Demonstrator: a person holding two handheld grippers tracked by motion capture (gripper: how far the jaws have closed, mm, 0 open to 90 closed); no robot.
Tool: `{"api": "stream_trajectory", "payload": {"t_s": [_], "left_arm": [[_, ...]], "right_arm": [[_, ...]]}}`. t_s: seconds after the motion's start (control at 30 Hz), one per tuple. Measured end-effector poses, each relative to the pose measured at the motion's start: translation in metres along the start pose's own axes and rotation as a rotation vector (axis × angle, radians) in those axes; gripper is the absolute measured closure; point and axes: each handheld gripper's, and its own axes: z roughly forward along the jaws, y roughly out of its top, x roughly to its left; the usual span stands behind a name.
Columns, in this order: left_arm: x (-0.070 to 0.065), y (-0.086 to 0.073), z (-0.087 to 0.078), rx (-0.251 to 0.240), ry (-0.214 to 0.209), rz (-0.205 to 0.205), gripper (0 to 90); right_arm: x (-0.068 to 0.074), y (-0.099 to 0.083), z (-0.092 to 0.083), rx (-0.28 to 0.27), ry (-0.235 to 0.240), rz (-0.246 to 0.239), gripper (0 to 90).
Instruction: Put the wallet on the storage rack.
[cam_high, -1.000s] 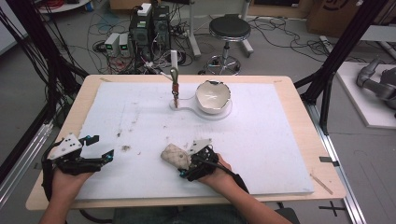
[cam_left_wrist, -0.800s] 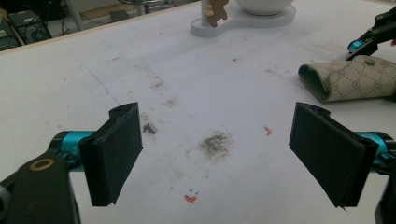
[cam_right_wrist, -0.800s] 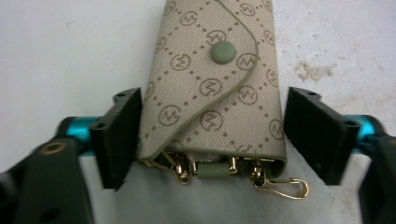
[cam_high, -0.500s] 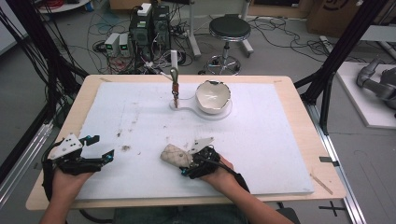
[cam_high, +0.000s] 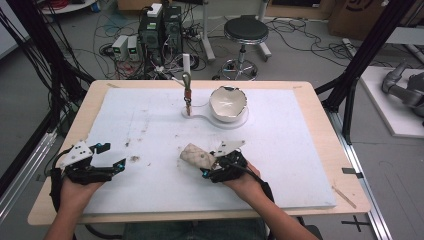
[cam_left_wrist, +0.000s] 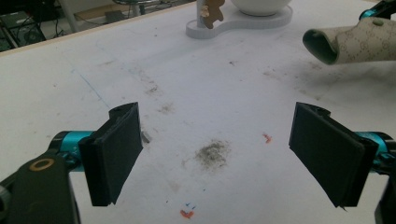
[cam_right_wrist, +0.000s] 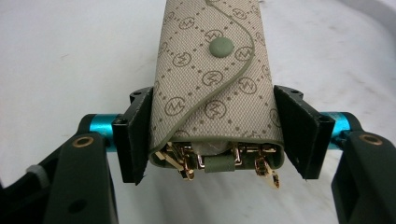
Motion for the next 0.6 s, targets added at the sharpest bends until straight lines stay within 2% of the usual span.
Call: {"api": "stream_trajectory", "payload": {"t_s": [0.23,0.6], "left_arm": [[0.000,0.004,0.011,0.002,-0.020,0.003,17.1],[-0.001,0.008,0.022,0.005,-0.041,0.010,17.1]], "right_arm": [[-0.019,-0.002,-0.022,-0.048,-0.051,0.031,34.1],[-0.042,-0.011,-0.052,-0.088,-0.130,0.078,34.1]]}}
